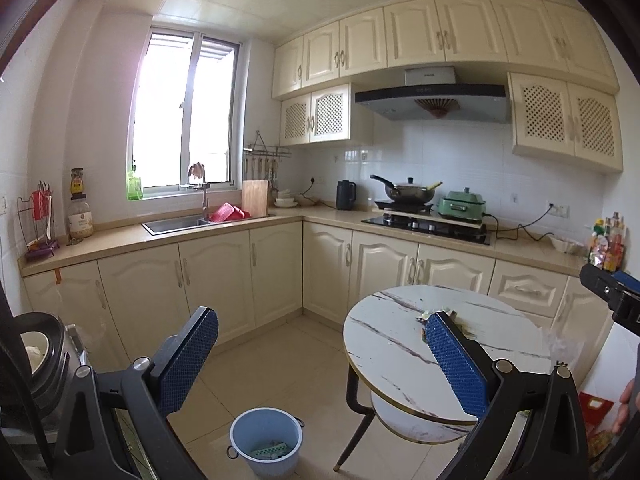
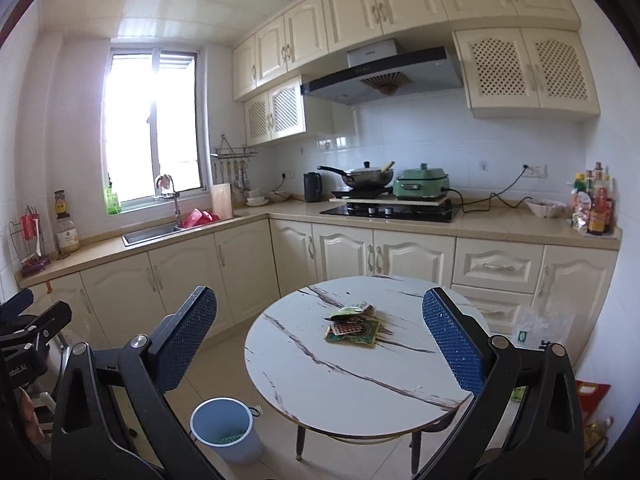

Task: Collect trash
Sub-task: 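Move both tools back toward the table, then grasp the green packet with the left gripper while the right gripper grasps the dark snack bag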

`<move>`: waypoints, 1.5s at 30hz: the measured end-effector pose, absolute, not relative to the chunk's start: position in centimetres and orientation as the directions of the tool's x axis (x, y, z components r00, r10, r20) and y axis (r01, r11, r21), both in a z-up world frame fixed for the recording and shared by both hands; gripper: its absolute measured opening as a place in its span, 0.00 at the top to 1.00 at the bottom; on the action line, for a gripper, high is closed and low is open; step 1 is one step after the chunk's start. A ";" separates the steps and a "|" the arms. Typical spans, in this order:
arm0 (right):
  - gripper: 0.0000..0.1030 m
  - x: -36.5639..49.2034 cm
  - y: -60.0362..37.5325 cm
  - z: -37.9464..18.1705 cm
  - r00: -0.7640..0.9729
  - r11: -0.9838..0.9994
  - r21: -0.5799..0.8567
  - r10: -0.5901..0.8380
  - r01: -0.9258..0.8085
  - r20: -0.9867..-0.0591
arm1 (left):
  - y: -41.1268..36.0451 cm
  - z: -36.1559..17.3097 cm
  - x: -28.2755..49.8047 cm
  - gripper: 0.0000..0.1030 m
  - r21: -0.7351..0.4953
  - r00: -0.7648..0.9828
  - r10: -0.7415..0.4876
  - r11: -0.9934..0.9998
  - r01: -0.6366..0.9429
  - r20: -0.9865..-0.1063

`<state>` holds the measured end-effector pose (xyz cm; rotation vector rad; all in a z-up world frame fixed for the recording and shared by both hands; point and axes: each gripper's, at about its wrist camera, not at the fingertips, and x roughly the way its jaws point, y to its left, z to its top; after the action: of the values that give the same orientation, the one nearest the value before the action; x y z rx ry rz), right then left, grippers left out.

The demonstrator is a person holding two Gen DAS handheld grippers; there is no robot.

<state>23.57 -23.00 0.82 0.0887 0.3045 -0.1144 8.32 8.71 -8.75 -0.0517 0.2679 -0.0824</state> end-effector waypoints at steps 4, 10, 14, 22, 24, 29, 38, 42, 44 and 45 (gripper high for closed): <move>0.00 26.1 -26.3 -1.6 0.917 0.981 0.070 -0.144 0.182 -0.372 | 6.4 -9.1 13.2 0.01 -0.063 0.932 -0.137 0.990 0.123 -0.335; 0.00 31.1 -30.7 -3.8 0.869 0.974 0.025 -0.189 0.225 -0.457 | 0.9 -7.5 21.2 0.01 -0.029 0.892 -0.207 0.977 0.213 -0.402; 0.00 35.0 -33.6 -4.1 0.852 0.974 -0.011 -0.205 0.228 -0.481 | -3.8 -6.6 28.3 0.01 -0.007 0.851 -0.275 0.953 0.304 -0.448; 0.00 44.3 -38.7 -7.7 0.803 0.979 0.015 -0.158 0.203 -0.574 | -12.4 -7.0 44.2 0.01 -0.008 0.746 -0.364 0.901 0.433 -0.558; 0.00 46.8 -40.0 -9.3 0.778 0.976 0.028 -0.153 0.214 -0.609 | -14.2 -7.3 48.5 0.01 -0.001 0.728 -0.359 0.897 0.442 -0.583; 0.00 51.4 -43.1 -12.7 0.741 0.971 0.071 -0.126 0.228 -0.660 | -19.1 -9.4 58.5 0.01 0.038 0.675 -0.343 0.876 0.482 -0.654; 0.00 56.1 -45.8 -16.9 0.707 0.963 0.122 -0.088 0.240 -0.701 | -24.8 -13.4 69.1 0.05 0.079 0.624 -0.304 0.857 0.509 -0.720; 0.00 57.4 -45.9 -17.9 0.699 0.966 0.116 -0.081 0.230 -0.711 | -26.8 -14.9 72.9 0.11 0.086 0.595 -0.296 0.845 0.528 -0.747; 0.00 57.9 -46.1 -18.3 0.691 0.965 0.128 -0.069 0.229 -0.719 | -27.4 -15.6 74.4 0.19 0.061 0.568 -0.315 0.836 0.545 -0.761; 0.00 58.1 -46.1 -18.6 0.686 0.964 0.131 -0.065 0.230 -0.725 | -27.7 -15.8 75.3 0.20 0.048 0.561 -0.324 0.835 0.548 -0.762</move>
<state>58.12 -46.07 -18.56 0.2189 0.7994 -0.1669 75.27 -27.70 -15.84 0.2953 0.8285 -0.5223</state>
